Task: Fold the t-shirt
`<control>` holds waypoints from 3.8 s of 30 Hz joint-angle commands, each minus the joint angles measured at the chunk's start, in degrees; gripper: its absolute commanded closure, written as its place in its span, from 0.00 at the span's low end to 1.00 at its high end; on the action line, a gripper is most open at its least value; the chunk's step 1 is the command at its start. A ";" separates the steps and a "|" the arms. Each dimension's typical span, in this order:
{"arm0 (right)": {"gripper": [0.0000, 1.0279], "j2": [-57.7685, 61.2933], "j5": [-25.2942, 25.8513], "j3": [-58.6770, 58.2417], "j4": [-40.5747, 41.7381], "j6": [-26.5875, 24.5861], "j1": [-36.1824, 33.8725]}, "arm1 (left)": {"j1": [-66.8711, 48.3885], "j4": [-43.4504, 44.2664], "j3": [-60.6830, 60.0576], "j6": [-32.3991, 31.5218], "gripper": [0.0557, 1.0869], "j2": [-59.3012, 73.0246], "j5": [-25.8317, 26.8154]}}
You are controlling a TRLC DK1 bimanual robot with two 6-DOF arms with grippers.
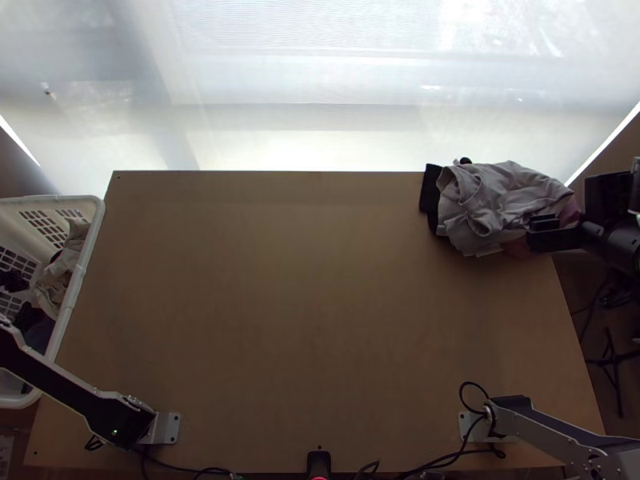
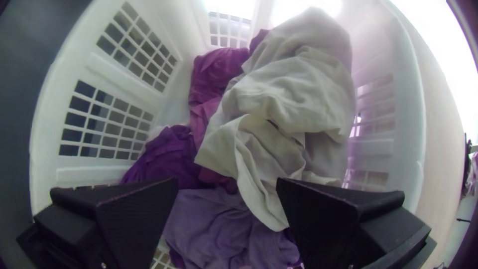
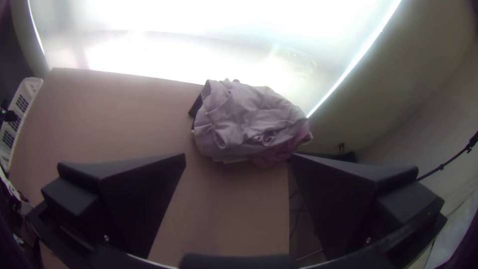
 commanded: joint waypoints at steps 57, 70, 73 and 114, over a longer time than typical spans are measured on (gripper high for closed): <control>0.05 -14.91 0.03 -29.62 -0.39 -2.99 -17.12 | -120.01 -3.35 5.47 -39.32 0.96 -36.99 7.03; 0.05 -18.86 -0.06 -34.72 2.25 -1.41 -23.19 | -129.24 9.40 8.28 -39.23 0.04 -27.94 -0.70; 0.05 -18.77 -0.33 -35.43 2.77 -0.62 -22.40 | -124.76 8.17 6.43 -39.23 0.04 -32.77 -1.67; 0.05 -8.32 -19.57 -28.39 -0.83 0.61 7.84 | -53.48 -6.25 -53.25 -16.56 0.09 -42.79 8.26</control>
